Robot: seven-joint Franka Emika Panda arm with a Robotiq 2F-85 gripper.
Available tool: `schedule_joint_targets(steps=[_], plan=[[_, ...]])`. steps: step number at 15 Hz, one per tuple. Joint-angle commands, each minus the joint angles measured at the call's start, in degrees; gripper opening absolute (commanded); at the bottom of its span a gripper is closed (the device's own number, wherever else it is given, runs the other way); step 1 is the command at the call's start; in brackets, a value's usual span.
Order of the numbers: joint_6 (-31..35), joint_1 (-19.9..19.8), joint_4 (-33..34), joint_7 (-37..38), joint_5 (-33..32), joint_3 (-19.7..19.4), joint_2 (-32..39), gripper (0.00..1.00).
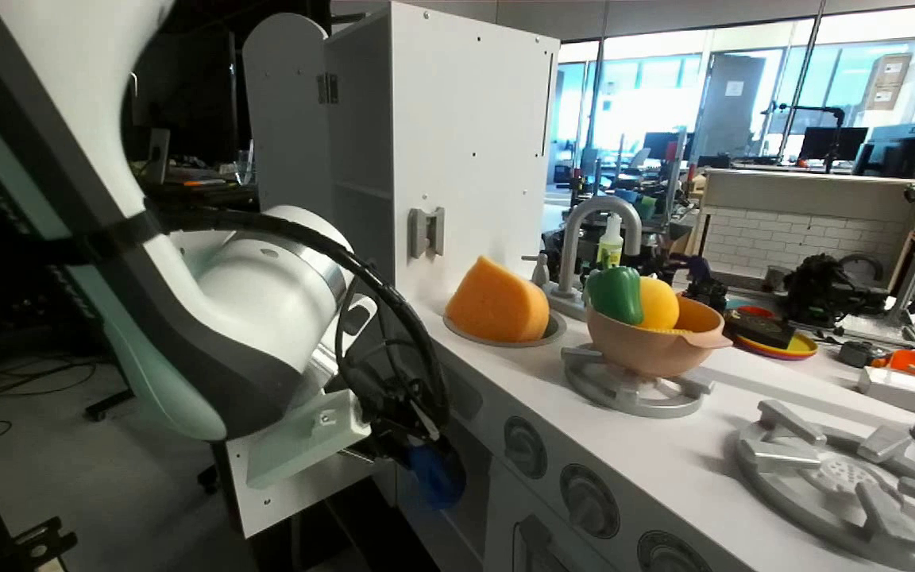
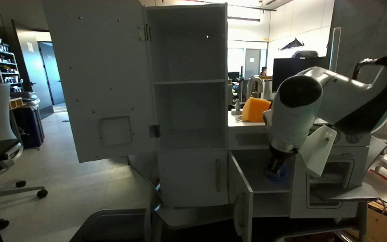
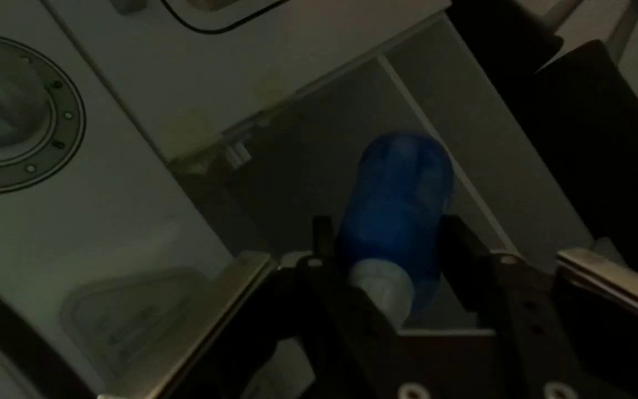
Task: Put the blue bottle and the orange sponge in the top compartment of the cabinet under the sink the close the cabinet door
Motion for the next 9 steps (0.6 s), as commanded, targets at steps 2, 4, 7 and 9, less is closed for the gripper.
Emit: schedule_joint_targets(steps=[2,4,7,9], plan=[[-3.5,0.5,6.8,7.1,-10.4,-0.2,6.4,0.25],[-5.6,0.7,8.0,9.4,-14.3,-0.1,8.3,0.25],[-11.2,-2.5,8.3,10.4,-20.2,4.2,10.4,0.25],[-15.0,-2.6,7.7,11.1,-23.0,5.5,11.3,0.25]])
